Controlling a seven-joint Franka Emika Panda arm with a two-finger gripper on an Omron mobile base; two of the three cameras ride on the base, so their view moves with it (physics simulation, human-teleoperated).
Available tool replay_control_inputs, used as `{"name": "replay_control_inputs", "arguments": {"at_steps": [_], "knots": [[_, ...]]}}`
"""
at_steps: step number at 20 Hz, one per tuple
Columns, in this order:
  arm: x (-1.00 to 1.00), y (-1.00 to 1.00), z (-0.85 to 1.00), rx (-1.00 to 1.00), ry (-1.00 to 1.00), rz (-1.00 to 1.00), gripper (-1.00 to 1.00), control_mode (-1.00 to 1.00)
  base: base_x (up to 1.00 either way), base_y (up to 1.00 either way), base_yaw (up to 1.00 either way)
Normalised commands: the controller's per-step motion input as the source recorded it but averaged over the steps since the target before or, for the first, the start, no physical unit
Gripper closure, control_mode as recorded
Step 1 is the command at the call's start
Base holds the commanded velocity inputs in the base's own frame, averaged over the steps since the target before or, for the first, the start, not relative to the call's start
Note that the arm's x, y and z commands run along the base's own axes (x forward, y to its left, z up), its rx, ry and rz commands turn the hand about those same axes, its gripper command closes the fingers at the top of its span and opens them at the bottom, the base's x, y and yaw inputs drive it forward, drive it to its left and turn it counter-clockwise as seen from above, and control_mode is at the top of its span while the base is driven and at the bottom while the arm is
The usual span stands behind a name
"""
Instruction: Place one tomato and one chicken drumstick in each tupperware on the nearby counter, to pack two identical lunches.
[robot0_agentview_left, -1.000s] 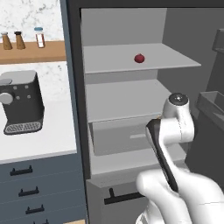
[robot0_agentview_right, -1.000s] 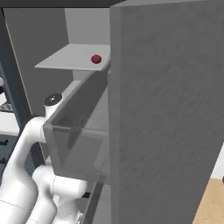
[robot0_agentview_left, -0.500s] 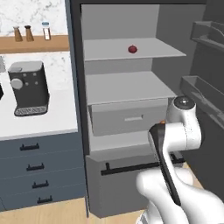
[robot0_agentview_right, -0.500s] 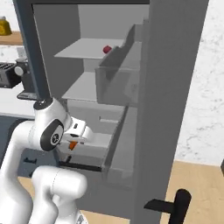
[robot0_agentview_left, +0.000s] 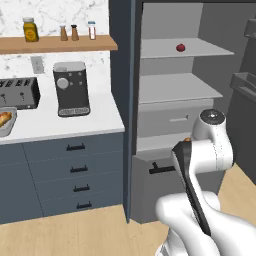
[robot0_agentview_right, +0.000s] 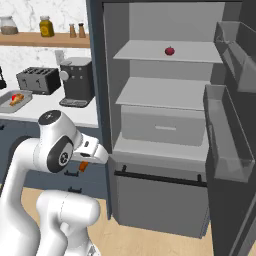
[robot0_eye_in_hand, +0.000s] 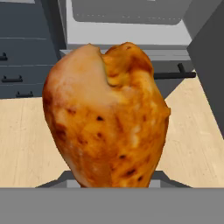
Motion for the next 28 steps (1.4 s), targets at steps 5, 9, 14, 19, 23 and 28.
{"name": "replay_control_inputs", "arguments": {"at_steps": [5, 9, 14, 19, 23, 28], "knots": [[0.0, 0.0, 0.0, 0.0, 0.0, 0.0, 1.0, 1.0, 0.07, 1.0, -0.14], [0.0, 0.0, 0.0, 0.0, 0.0, 0.0, 1.0, 1.0, 0.23, 1.0, -0.12], [0.0, 0.0, 0.0, 0.0, 0.0, 0.0, 1.0, 1.0, 0.5, 1.0, 0.03], [0.0, 0.0, 0.0, 0.0, 0.0, 0.0, 1.0, 1.0, 0.75, 1.0, 0.16], [0.0, 0.0, 0.0, 0.0, 0.0, 0.0, 1.0, 1.0, 0.54, 1.0, 0.08], [0.0, 0.0, 0.0, 0.0, 0.0, 0.0, 1.0, 1.0, 0.3, 1.0, -0.01]]}}
